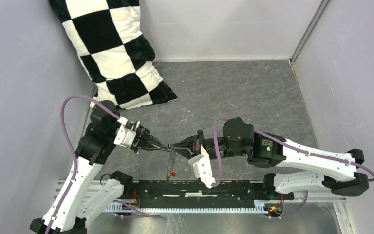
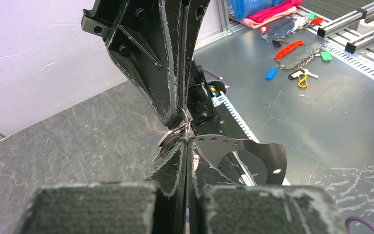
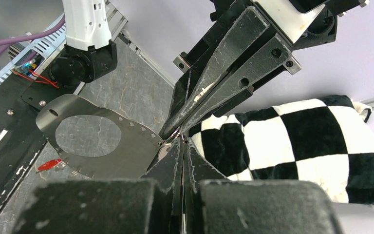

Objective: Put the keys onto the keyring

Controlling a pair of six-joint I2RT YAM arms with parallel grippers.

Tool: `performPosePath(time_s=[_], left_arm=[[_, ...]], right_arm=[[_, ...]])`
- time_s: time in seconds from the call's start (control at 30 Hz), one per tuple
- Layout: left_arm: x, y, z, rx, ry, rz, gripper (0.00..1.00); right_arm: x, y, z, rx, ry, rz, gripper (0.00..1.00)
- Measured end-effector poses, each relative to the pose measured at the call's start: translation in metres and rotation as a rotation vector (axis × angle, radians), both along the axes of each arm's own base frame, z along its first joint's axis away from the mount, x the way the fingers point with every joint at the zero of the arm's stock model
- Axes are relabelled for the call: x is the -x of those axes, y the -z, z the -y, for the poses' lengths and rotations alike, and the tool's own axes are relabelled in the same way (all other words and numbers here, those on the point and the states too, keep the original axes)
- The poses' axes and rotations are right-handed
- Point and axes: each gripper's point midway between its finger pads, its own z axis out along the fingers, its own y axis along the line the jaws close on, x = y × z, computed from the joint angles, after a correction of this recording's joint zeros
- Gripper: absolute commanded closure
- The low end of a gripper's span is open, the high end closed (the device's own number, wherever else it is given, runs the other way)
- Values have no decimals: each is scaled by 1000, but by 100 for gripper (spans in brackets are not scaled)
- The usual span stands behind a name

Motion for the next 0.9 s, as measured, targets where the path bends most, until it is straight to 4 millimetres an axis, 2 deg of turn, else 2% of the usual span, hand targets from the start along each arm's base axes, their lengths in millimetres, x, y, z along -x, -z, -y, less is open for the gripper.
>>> performPosePath(time_s=[0.9], left_arm=[[6,-2,-2,1,3,-2,98]], right_arm=[[-4,-9,-15,50,-7,18,100]])
